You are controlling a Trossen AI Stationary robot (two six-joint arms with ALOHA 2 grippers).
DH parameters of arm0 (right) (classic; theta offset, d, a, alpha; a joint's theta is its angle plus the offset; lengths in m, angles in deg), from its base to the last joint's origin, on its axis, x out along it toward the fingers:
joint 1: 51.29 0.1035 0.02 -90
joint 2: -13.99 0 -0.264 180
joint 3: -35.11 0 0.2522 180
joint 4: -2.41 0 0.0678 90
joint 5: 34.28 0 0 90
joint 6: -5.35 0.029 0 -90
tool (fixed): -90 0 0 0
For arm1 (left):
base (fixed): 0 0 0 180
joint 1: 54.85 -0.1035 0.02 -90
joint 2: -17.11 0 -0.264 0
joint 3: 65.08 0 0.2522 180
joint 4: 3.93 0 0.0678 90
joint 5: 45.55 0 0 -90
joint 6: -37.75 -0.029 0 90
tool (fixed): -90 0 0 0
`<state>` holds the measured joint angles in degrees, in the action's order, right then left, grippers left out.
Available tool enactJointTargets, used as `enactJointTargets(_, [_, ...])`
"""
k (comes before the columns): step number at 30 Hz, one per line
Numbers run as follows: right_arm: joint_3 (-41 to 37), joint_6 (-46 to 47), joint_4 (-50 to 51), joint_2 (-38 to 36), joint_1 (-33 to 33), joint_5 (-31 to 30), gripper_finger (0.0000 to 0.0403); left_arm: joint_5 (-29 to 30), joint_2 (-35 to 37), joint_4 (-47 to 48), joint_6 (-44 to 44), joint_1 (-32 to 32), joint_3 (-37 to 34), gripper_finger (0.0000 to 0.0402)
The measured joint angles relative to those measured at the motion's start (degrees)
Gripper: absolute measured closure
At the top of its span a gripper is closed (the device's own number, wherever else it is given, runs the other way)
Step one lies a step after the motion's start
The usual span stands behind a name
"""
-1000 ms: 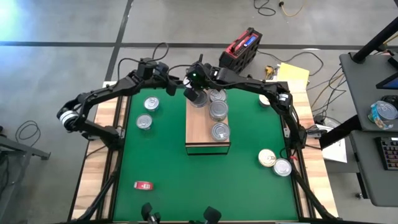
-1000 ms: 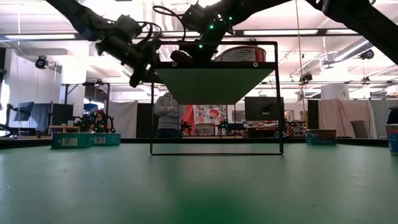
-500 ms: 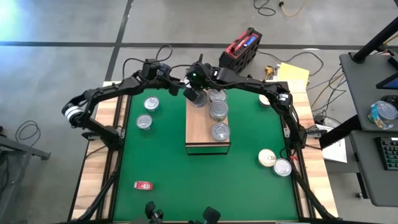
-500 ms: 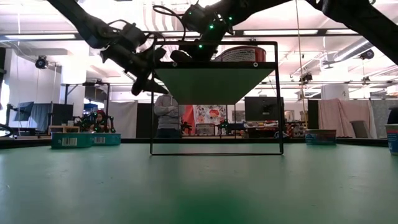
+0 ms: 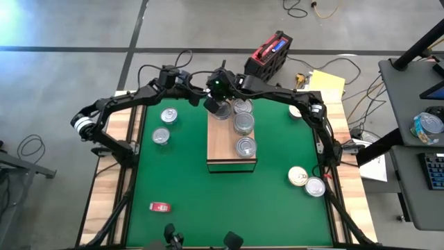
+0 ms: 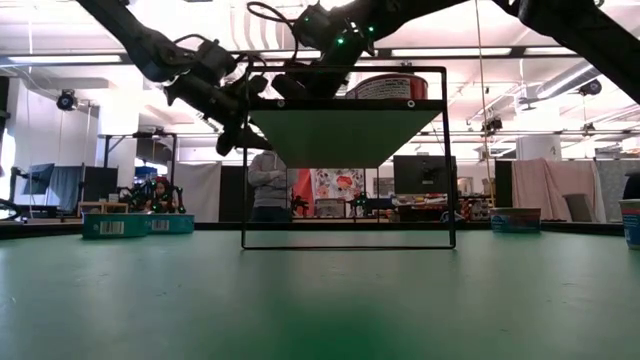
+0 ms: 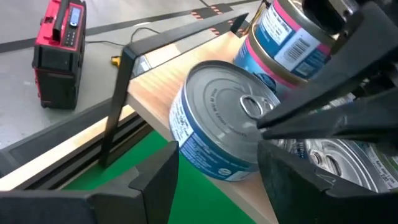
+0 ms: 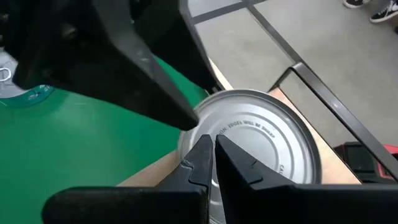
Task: Stack canned seafood by type on shelf
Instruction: Stack the blue tuna can on top of the blue tuna can on the shelf
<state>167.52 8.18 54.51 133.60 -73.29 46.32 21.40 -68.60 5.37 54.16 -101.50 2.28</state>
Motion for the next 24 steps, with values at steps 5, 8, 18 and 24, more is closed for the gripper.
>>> enactJointTargets(5, [0.0,0.1,0.2,-0.4,0.0,-1.7,0.039,0.0,1.3,0.2,0.0,-1.3,0.0,0.02])
enactJointTargets(8, [-0.1,0.1,0.9,-1.0,0.0,-1.9,0.039,0.0,2.5,0.6,-0.6,-1.5,0.0,0.02])
enactJointTargets(18, [-0.1,-0.6,2.0,-3.4,0.0,-2.6,0.039,0.0,4.6,1.2,-1.7,-1.5,0.0,0.02])
enactJointTargets(24, [5.0,-2.0,4.9,-3.7,-0.6,-2.6,0.0391,0.0,7.4,1.5,-2.2,-1.5,0.0,0.02])
